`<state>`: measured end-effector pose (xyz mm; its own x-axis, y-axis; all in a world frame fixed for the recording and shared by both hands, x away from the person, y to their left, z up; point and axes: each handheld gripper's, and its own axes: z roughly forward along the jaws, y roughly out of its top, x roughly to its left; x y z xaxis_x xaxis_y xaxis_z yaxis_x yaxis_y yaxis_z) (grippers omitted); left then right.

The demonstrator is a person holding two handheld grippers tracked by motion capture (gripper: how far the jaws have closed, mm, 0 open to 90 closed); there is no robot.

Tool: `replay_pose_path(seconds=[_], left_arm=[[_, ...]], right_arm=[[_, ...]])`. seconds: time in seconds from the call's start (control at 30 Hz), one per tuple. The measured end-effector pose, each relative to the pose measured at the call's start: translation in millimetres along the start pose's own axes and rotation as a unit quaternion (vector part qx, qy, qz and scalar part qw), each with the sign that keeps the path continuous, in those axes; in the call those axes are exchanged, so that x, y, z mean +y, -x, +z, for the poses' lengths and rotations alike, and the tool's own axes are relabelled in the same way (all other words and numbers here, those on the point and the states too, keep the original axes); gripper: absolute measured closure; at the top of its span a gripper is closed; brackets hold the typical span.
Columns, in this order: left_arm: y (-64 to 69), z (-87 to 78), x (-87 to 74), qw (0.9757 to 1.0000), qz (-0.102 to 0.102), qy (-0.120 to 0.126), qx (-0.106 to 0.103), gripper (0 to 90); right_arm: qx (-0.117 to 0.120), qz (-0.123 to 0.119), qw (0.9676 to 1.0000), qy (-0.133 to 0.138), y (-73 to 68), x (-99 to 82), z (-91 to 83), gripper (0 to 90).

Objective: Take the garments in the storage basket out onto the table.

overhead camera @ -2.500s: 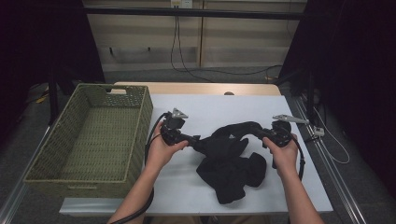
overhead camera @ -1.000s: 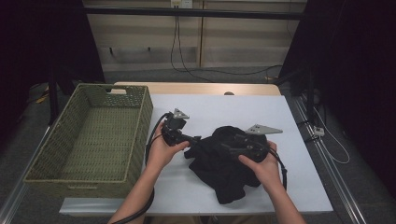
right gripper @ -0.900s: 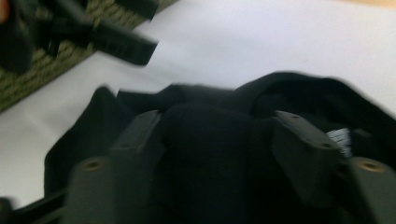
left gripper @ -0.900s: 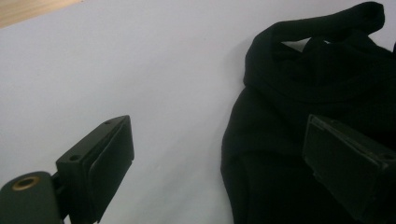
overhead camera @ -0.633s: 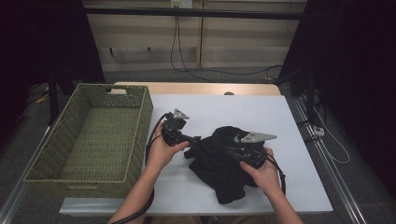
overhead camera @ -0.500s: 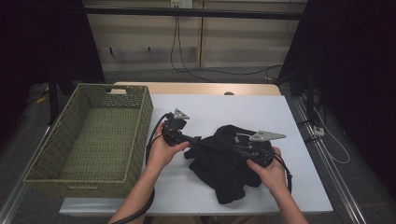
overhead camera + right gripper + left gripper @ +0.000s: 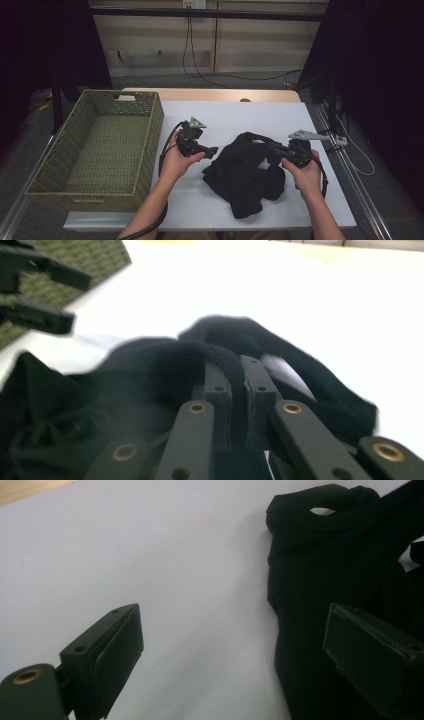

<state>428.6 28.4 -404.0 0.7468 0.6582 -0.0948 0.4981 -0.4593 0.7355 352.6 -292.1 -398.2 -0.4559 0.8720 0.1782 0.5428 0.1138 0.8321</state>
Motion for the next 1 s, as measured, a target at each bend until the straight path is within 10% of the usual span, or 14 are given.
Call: replay_pose_path(seconds=[0.43, 1.0], left_arm=[[-3.8, -2.8, -2.4, 1.0000, -0.003, 0.002, 0.000, 8.9], [-4.0, -2.1, -3.4, 1.0000, -0.007, 0.002, -0.003, 8.8]], right_arm=[[0.005, -0.017, 0.9998, 0.007, -16.3, 24.6, 16.3, 82.9], [-0.061, 0.037, 0.9969, 0.033, 34.5, 19.4, -4.5, 83.3]])
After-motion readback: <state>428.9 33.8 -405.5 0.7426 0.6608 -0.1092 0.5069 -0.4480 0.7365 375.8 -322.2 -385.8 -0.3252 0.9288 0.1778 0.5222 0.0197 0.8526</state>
